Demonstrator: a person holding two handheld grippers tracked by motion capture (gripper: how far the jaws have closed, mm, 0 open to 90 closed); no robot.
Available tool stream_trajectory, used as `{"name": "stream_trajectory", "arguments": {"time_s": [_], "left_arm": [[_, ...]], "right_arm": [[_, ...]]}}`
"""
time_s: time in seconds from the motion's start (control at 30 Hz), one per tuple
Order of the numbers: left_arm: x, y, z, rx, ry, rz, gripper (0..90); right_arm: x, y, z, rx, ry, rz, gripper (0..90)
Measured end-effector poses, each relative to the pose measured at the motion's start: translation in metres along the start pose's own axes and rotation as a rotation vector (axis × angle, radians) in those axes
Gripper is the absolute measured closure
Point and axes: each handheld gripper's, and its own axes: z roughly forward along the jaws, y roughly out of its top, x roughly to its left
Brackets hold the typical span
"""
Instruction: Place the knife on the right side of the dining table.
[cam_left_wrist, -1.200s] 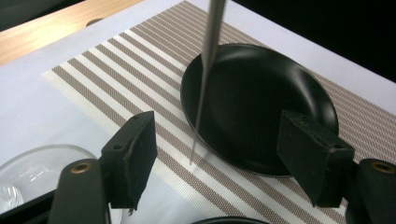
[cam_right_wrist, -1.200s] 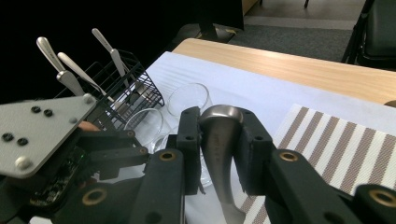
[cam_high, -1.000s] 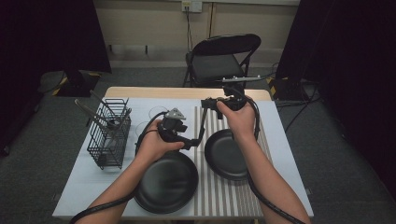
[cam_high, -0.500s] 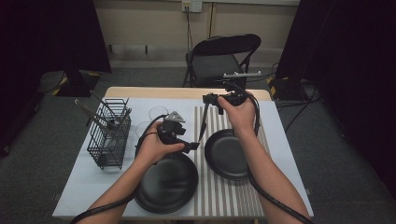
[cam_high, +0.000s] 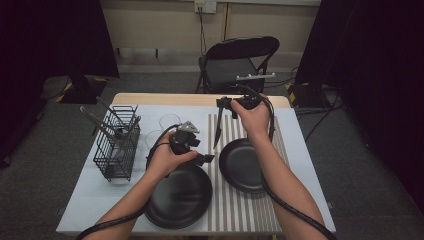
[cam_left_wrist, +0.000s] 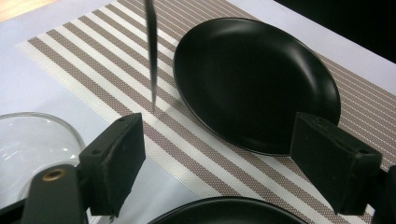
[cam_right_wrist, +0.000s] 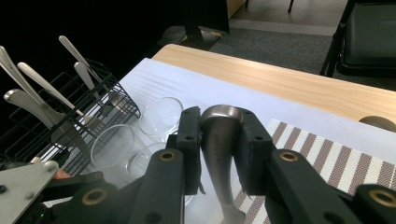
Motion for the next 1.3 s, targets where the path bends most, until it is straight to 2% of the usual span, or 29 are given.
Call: {"name": "stream_trajectory", "arguments": {"time_s": [0.17, 0.3, 0.43, 0.63, 0.93, 1.3], "left_arm": [[-0.002, 0.001, 0.002, 0.0, -0.001, 0.007, 17.4], [-0.003, 0.001, 0.005, 0.003, -0.012, 0.006, 17.5], [-0.006, 0.001, 0.007, -0.009, -0.011, 0.011, 17.5], [-0.008, 0.002, 0.011, -0.005, -0.022, 0.016, 17.5], [-0.009, 0.003, 0.019, 0.0, -0.038, 0.02, 17.5], [-0.009, 0.005, 0.027, -0.002, -0.037, 0.02, 17.3]], "right_arm": [[-0.003, 0.001, 0.006, 0.005, -0.012, -0.009, 73.7], [-0.007, 0.001, 0.01, 0.009, -0.013, 0.022, 73.7], [-0.013, 0.001, 0.012, 0.005, -0.02, 0.022, 73.7], [-0.019, 0.002, 0.013, 0.004, -0.023, 0.029, 73.7], [-0.025, 0.005, 0.015, -0.004, -0.023, 0.012, 73.7], [-0.031, 0.002, 0.014, -0.006, -0.007, 0.033, 73.7]]}}
